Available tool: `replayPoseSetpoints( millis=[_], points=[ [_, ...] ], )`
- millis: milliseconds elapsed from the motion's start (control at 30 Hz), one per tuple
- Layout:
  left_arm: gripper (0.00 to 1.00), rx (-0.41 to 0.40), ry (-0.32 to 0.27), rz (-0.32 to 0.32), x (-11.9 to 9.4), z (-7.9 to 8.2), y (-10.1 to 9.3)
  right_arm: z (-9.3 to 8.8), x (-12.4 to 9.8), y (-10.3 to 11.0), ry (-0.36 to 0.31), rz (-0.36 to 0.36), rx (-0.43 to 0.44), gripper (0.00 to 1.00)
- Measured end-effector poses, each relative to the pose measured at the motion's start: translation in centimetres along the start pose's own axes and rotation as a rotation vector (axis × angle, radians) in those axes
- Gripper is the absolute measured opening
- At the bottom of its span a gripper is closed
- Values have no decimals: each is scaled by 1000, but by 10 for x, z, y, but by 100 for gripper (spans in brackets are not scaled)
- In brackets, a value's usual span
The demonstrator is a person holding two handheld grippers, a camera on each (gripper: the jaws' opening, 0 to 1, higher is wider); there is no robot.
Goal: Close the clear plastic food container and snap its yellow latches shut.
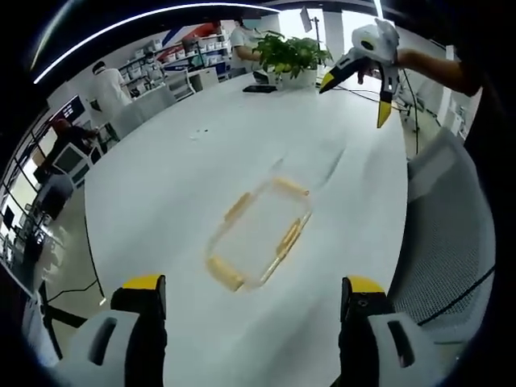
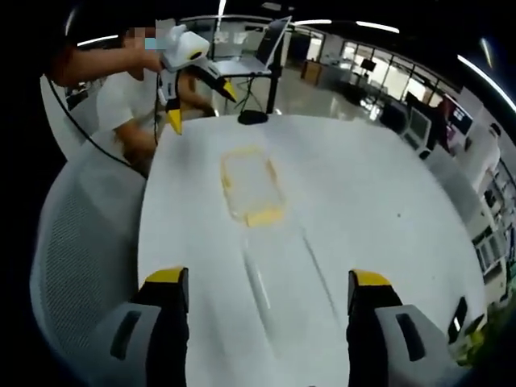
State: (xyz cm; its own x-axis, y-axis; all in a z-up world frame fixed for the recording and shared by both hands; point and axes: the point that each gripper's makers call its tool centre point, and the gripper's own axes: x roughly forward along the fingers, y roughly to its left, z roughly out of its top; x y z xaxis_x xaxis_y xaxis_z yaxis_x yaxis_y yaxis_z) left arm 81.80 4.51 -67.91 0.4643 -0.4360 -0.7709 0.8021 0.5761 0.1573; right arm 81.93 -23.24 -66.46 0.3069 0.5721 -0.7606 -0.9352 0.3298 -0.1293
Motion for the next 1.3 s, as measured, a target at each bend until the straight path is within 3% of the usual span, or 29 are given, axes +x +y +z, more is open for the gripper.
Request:
replayPoseSetpoints(
  millis=[533, 1300],
  points=[
    [71, 69, 24, -51, 21, -8, 21, 14, 28, -4, 25, 38, -30, 69],
    [60, 161, 84, -135, 55, -22, 35, 41, 79, -5, 42, 103, -99, 59]
  ],
)
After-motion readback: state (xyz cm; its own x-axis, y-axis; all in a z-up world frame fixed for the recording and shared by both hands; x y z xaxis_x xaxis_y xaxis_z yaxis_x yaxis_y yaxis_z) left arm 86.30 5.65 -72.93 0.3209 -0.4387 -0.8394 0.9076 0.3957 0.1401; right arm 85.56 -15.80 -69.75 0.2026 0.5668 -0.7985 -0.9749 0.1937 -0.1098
